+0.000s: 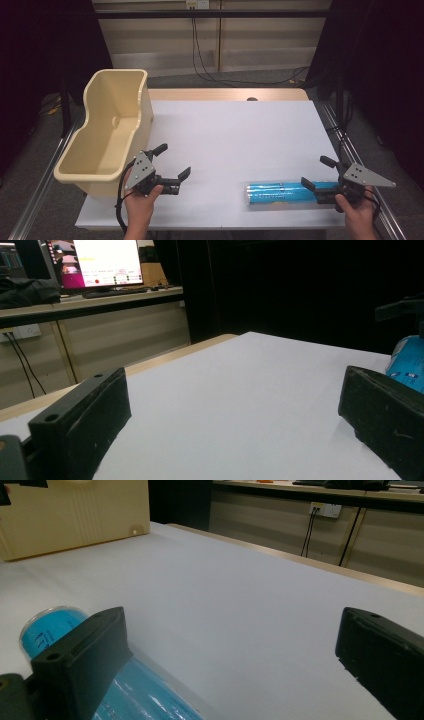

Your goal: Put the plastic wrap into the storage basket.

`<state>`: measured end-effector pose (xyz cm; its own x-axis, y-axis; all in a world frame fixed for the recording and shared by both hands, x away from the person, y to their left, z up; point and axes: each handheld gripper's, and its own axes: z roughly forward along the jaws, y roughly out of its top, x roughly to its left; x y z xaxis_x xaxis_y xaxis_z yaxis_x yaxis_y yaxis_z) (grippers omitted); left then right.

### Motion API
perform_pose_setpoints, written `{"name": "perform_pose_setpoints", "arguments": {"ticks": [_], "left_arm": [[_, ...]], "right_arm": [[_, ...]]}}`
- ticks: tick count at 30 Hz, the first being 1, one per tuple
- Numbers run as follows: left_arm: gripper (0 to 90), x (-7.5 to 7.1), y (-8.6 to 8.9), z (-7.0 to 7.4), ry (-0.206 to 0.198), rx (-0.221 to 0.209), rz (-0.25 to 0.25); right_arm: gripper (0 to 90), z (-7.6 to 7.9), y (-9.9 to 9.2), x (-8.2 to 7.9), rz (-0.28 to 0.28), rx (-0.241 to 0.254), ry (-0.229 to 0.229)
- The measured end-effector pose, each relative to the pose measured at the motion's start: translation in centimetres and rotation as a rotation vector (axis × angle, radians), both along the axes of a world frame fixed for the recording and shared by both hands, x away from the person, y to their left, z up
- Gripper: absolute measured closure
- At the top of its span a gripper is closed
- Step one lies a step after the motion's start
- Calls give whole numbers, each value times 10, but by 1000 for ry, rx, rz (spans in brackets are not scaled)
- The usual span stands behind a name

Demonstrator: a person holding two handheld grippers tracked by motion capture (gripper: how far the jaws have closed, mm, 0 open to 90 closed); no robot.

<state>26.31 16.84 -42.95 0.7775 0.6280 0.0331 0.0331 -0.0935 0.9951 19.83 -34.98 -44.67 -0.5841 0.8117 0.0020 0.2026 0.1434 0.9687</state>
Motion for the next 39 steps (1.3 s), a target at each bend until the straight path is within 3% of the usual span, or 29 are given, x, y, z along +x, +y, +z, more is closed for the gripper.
{"name": "perform_pose_setpoints", "arguments": {"ticks": [11,27,39], "left_arm": [[0,3,-15,-5,34,8,-48],[0,8,-65,-11,105,61,-233],[0,6,-100,-16,138,105,-323]], "right_arm": [[2,0,1,1,2,-7,1],[2,-1,0,0,3,-9,3],[2,-1,-1,-1,0,-11,6]]}}
